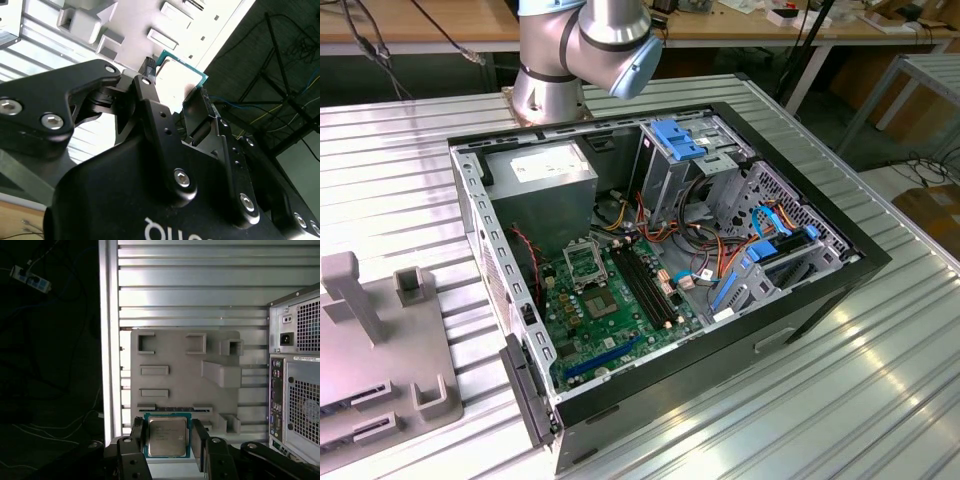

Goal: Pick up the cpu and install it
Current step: 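Pick up the cpu and move it towards the insertion slot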

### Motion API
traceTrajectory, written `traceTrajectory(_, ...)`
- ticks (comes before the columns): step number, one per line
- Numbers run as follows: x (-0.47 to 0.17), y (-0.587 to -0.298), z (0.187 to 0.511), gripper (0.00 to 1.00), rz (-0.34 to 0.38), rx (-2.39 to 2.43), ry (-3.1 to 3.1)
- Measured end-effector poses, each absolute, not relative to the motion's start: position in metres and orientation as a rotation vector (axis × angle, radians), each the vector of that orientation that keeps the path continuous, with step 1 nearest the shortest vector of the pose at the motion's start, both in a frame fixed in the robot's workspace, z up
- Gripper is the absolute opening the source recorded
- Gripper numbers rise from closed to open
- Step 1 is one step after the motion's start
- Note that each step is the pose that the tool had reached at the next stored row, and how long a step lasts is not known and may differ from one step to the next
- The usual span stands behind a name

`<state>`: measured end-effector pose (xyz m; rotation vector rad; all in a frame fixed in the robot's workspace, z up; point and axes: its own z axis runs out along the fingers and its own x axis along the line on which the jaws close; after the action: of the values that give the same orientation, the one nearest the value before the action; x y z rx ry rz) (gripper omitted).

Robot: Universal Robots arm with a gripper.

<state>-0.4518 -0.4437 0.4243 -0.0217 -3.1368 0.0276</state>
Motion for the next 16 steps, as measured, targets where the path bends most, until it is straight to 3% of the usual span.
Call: traceTrajectory(16, -0.4455, -0.4437, 0.4243, 0.47, 0.028, -0.022, -3.137)
